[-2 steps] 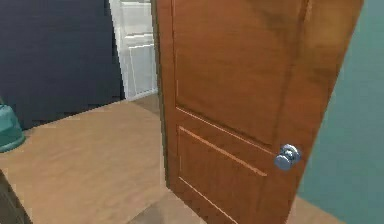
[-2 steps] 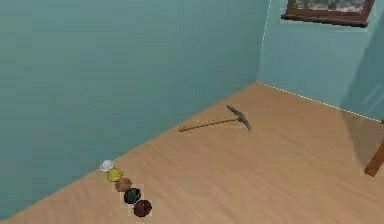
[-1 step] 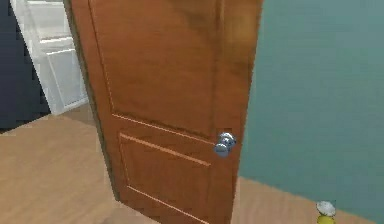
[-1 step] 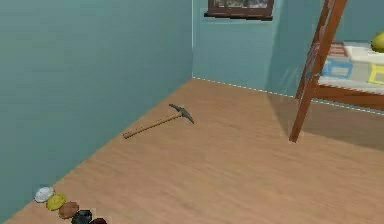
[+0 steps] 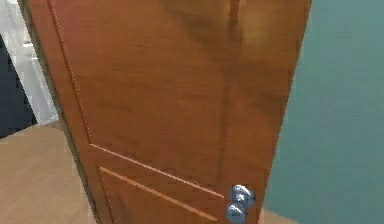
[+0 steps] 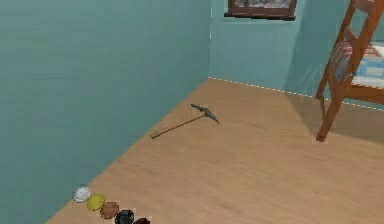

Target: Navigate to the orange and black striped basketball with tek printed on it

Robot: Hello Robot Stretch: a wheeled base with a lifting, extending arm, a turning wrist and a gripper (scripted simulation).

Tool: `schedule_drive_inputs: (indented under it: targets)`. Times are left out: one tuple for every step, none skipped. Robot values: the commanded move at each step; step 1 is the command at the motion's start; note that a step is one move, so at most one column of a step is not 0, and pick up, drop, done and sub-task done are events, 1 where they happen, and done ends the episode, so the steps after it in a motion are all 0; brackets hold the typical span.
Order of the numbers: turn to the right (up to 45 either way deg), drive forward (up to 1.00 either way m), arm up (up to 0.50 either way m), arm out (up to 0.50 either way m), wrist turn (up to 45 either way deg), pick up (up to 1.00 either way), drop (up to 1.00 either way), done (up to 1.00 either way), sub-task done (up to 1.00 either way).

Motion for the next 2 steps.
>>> schedule_drive_inputs:
  targets:
    - [-45.0,0.0,0.0,0.0,0.0,0.0,0.0,0.0,0.0]
    - [-6.0,0.0,0.0,0.0,0.0,0.0,0.0,0.0,0.0]
